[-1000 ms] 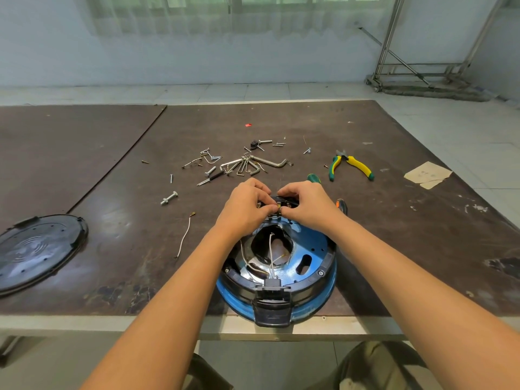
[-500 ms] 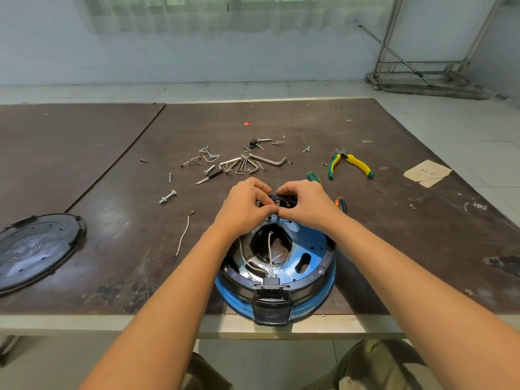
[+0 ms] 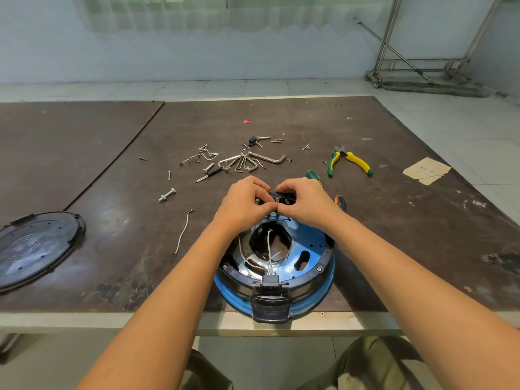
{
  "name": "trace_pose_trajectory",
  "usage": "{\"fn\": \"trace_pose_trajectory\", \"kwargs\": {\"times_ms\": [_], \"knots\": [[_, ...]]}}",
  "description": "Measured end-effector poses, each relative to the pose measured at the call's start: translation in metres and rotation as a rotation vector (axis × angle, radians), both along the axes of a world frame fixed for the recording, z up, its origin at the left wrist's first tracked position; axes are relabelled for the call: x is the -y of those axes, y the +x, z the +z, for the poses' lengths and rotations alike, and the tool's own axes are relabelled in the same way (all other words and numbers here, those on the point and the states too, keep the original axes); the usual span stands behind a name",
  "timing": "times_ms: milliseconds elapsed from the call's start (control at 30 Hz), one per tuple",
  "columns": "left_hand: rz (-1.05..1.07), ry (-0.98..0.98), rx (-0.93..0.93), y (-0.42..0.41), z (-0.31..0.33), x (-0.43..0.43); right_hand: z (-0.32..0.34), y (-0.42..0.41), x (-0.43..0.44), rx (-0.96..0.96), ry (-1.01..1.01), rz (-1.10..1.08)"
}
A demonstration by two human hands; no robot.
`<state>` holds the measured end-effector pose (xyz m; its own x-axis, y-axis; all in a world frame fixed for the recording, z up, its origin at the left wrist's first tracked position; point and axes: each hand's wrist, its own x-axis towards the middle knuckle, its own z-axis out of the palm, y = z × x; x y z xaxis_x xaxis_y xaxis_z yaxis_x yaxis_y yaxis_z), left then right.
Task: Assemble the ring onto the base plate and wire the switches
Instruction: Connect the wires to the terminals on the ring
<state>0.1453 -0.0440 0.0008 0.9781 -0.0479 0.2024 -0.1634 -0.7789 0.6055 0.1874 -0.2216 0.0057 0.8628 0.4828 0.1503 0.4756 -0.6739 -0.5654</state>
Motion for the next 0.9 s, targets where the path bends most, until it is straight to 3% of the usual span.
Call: {"fn": "trace_pose_trajectory", "kwargs": {"times_ms": [900], "knots": [[-0.012, 0.034, -0.007, 0.0028, -0.0040, 0.0015, 0.0003, -0.0010, -0.0004, 0.006, -0.023, -0.007]]}}
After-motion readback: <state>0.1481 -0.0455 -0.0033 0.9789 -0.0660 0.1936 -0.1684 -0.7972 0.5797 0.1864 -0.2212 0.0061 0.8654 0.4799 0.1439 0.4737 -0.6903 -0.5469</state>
